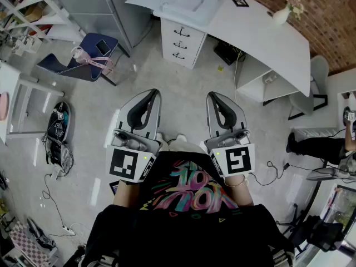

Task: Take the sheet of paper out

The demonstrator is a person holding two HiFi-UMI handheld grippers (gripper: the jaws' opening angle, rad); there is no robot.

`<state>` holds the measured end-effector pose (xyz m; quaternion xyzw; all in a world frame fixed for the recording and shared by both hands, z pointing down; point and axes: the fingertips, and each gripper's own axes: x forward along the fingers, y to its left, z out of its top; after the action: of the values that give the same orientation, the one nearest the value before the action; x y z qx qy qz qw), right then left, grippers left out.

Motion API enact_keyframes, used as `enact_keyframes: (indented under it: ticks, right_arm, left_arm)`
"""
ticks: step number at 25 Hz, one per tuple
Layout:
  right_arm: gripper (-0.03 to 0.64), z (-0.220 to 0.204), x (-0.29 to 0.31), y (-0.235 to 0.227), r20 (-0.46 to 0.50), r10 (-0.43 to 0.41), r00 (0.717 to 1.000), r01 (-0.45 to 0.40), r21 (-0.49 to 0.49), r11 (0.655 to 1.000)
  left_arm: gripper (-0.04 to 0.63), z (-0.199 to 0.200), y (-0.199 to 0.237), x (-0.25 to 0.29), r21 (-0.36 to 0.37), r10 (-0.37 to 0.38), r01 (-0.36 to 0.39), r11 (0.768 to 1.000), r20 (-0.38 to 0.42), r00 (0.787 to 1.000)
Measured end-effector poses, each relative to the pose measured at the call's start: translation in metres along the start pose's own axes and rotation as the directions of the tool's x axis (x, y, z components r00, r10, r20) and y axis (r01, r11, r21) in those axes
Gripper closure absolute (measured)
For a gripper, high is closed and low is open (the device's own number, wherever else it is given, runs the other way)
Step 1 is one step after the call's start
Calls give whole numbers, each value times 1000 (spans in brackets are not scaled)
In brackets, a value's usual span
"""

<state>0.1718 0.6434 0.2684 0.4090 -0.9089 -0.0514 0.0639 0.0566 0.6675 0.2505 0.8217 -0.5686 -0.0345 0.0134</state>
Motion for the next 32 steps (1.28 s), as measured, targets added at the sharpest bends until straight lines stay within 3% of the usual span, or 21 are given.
enact_keyframes:
  ticks: [11, 17, 24, 32]
  right_arm:
    - [601, -18, -7, -30, -5, 31, 1000, -31, -12, 999]
    - [601, -34, 12, -51, -26, 39, 999, -39, 17, 999]
    - [601, -39, 74, -71, -22, 48, 999, -48, 29, 998]
    - [601, -34, 190, -107, -52, 46, 998, -46, 7, 999]
  left_arm:
    - [566, -10, -16, 18, 13, 58, -58, 998, 0, 998]
    - [567, -19, -4, 44, 7, 81, -81, 997, -13, 997]
    - [567, -31, 43, 96, -11, 91, -92, 996, -24, 996]
    - [567, -21, 138, 185, -13, 85, -85, 996, -15, 996]
